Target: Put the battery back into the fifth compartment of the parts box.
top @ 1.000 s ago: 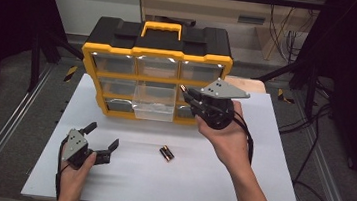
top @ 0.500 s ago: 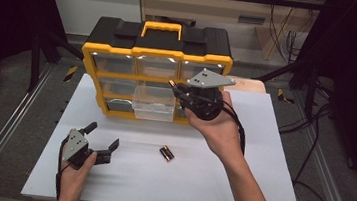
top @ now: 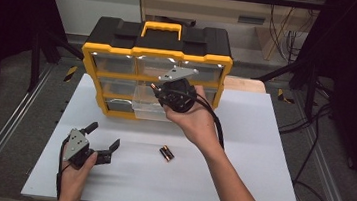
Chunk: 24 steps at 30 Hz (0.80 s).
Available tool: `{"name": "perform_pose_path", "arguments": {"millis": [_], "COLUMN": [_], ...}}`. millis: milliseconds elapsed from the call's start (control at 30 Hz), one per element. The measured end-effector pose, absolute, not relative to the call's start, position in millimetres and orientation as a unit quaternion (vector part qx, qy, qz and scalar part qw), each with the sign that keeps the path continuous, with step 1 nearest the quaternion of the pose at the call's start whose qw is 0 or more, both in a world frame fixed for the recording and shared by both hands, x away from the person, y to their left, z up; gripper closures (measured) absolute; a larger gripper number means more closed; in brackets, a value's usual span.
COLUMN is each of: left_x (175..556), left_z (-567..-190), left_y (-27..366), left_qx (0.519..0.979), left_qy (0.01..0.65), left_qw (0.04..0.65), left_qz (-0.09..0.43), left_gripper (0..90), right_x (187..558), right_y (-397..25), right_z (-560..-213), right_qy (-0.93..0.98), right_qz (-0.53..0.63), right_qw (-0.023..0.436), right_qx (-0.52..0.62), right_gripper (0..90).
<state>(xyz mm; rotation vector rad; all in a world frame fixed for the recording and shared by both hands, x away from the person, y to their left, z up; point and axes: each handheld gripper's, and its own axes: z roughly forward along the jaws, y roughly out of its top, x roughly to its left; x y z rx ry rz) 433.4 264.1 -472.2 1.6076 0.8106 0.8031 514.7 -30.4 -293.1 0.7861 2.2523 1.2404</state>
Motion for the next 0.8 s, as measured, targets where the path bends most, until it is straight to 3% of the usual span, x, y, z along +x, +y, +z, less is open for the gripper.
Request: {"name": "perform_pose_path", "arguments": {"millis": [100, 167, 567, 800], "left_x": [434, 434, 435, 434], "left_z": [-473, -472, -473, -473], "left_y": [264, 265, 267, 266], "left_qx": [0.68, 0.679, 0.675, 0.678], "left_qy": [0.344, 0.344, 0.349, 0.347], "left_qw": [0.553, 0.554, 0.557, 0.555], "left_qz": [0.338, 0.338, 0.336, 0.334], "left_gripper": [1.6, 1.6, 1.5, 1.4], "right_x": [518, 520, 497, 488], "right_y": [-25, -23, -54, -71], "right_z": [-298, -302, -280, -288], "right_qy": [0.822, 0.822, 0.778, 0.767], "right_qz": [0.448, 0.452, 0.495, 0.492], "right_qw": [0.215, 0.213, 0.233, 0.244], "right_qx": [0.278, 0.275, 0.308, 0.331], "right_gripper": [76.0, 63.4, 16.2, 10.4]}}
